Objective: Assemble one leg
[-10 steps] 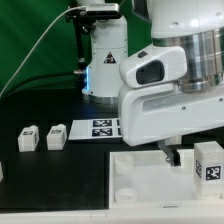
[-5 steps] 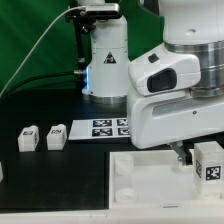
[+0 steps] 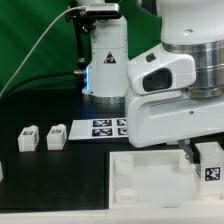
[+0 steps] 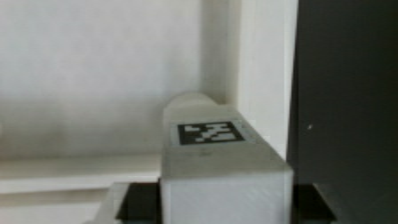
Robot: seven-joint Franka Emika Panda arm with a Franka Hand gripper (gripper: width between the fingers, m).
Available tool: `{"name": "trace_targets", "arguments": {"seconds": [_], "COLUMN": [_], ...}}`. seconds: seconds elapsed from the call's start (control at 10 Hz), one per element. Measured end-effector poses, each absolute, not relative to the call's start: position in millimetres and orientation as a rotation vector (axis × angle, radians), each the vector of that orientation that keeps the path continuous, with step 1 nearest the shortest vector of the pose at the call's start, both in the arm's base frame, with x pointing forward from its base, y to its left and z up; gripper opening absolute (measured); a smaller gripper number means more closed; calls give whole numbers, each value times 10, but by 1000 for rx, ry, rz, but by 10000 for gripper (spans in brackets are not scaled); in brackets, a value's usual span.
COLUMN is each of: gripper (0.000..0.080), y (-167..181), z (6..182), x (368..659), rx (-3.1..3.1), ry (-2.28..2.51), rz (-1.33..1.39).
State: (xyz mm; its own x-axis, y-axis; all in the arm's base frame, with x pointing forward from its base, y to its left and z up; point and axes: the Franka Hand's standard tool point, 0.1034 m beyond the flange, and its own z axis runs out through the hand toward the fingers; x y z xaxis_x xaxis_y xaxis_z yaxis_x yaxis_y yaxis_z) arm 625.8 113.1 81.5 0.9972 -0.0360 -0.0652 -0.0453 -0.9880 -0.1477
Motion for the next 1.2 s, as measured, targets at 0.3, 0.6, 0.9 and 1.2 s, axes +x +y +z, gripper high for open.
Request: {"name": "trace_targets", "arguments": {"seconds": [0.3,0.6,0.9,1.2], "gripper": [301,300,296,352], "y": [1099,1126,1204,1205], "z": [808,799,779,779], "x": [6248,6245,6217,6218], "rx": [-2845,-2543,-2246,-2291], "ry": [881,1482,1895,1835], "rz": [91,175,220,211]}}
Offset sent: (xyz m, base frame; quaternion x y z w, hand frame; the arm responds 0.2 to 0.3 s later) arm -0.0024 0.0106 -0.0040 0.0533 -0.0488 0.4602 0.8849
